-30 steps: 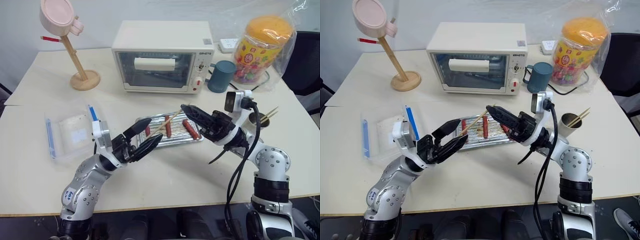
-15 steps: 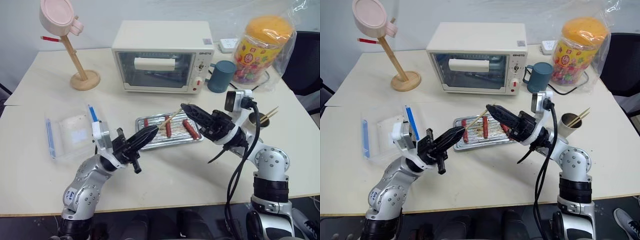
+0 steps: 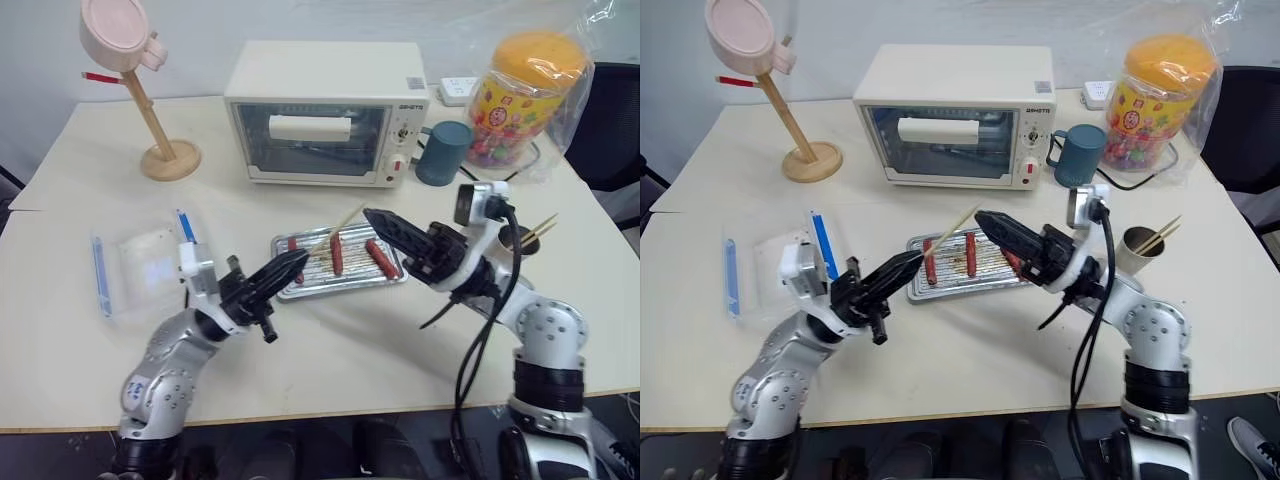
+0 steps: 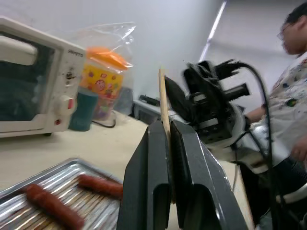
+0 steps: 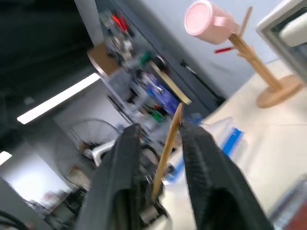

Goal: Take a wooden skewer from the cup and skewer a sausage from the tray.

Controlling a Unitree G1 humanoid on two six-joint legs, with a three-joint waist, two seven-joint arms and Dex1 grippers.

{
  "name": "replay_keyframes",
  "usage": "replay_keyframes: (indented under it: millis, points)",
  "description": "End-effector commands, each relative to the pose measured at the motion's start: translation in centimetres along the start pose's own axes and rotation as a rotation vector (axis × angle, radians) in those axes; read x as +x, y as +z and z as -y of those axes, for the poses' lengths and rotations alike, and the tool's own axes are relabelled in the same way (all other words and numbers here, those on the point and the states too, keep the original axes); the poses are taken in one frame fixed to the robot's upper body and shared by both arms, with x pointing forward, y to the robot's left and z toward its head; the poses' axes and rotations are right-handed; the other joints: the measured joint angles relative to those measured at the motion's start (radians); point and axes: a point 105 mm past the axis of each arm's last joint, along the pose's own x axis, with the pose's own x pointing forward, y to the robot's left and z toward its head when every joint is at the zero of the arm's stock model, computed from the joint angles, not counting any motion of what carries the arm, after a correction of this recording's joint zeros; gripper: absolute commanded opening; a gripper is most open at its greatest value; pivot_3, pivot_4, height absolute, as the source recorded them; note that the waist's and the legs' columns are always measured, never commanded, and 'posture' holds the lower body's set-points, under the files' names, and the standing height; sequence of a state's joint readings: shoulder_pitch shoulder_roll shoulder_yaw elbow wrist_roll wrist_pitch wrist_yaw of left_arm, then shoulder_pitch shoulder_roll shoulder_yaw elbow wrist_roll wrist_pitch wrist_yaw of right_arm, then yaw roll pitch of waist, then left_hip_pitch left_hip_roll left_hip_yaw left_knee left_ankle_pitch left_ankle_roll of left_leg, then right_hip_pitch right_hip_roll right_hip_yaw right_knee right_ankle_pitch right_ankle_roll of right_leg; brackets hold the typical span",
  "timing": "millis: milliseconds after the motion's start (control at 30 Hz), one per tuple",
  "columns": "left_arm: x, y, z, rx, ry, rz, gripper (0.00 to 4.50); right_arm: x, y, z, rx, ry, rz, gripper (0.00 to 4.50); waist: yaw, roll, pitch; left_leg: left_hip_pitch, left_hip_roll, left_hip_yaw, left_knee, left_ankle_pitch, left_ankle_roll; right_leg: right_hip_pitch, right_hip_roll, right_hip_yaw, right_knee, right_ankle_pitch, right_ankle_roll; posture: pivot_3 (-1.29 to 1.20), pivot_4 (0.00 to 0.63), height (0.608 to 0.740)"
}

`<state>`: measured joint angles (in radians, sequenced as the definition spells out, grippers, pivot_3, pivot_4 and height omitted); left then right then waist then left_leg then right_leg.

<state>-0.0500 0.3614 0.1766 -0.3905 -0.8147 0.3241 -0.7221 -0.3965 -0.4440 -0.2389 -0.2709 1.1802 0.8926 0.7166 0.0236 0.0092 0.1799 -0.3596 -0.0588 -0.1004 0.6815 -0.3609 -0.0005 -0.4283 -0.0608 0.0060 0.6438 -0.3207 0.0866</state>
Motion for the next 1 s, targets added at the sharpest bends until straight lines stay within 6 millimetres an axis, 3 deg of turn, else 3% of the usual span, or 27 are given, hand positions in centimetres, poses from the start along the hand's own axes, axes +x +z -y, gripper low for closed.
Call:
replay_keyframes:
  millis: [33, 167, 300, 400, 500, 567, 667, 800, 1000]
  points:
    - [-2.7, 1.0, -0.3, 0.059, 0.066, -0.027, 0.00, -1.2, -0.3, -1.1, -0.152, -0.023, -0.051, 2.50, -0.003, 0.000, 0.000, 0.000, 0.000, 0.000, 0.000, 0.000, 0.000, 0.000, 0.000, 0.000, 0.000, 0.000, 0.000, 0.00, 0.150, 0.740]
    - [-6.1, 0.8, -0.5, 0.061, 0.176, -0.080, 0.00, -4.1, -2.5, -0.8, -0.309, -0.133, -0.180, 3.61, 0.000, 0.000, 0.000, 0.000, 0.000, 0.000, -0.001, 0.000, 0.000, 0.000, 0.000, 0.001, -0.001, 0.000, 0.000, 0.00, 0.150, 0.740]
    - [-7.9, 0.6, 0.0, 0.047, 0.235, -0.104, 0.00, -6.7, -4.5, 0.0, -0.503, -0.225, -0.280, 4.47, 0.004, -0.002, 0.000, 0.001, 0.000, 0.000, -0.001, 0.000, 0.000, 0.002, 0.000, 0.001, -0.001, 0.000, 0.000, 0.00, 0.150, 0.740]
    - [-9.5, 0.0, 0.0, 0.029, 0.301, -0.114, 0.00, -8.8, -5.6, 0.8, -0.524, -0.331, -0.298, 4.47, 0.003, -0.002, -0.001, 0.003, 0.000, 0.000, -0.001, 0.000, 0.000, 0.004, 0.000, 0.001, -0.001, 0.000, 0.000, 0.00, 0.150, 0.740]
    - [-10.2, -0.6, 0.3, 0.014, 0.331, -0.120, 0.00, -9.5, -5.9, 1.2, -0.586, -0.376, -0.315, 4.47, 0.002, -0.003, -0.001, 0.005, 0.000, 0.000, -0.002, 0.000, 0.000, 0.005, 0.000, 0.001, -0.002, 0.000, 0.000, 0.00, 0.150, 0.740]
    - [-10.3, -0.8, 0.5, 0.006, 0.344, -0.113, 0.00, -9.0, -5.5, 1.4, -0.628, -0.387, -0.295, 4.47, 0.000, -0.003, -0.001, 0.005, 0.000, 0.001, -0.002, 0.000, 0.000, 0.005, 0.000, 0.001, -0.001, 0.000, 0.000, 0.00, 0.150, 0.740]
    - [-10.4, -1.0, 0.4, 0.005, 0.361, -0.104, 0.00, -6.5, -5.0, 1.4, -0.708, -0.323, -0.288, 4.47, -0.002, -0.003, -0.001, 0.006, 0.000, 0.000, -0.002, 0.000, 0.000, 0.006, 0.000, 0.001, -0.001, 0.000, 0.000, 0.00, 0.150, 0.740]
    - [-10.0, -1.1, -0.1, 0.015, 0.354, -0.098, 0.00, -3.8, -4.3, 4.6, -0.739, -0.466, -0.398, 4.47, -0.002, -0.003, -0.001, 0.006, 0.001, 0.001, -0.002, -0.001, -0.001, 0.005, 0.001, 0.001, -0.001, 0.000, 0.000, 0.00, 0.150, 0.740]
    - [-9.0, -1.3, -0.3, 0.022, 0.327, -0.086, 0.00, -0.7, -4.1, 7.1, -0.693, -0.503, -0.545, 4.47, 0.000, -0.004, -0.001, 0.004, 0.000, 0.000, -0.002, -0.001, -0.001, 0.004, 0.000, 0.001, -0.002, 0.000, -0.001, 0.00, 0.150, 0.740]
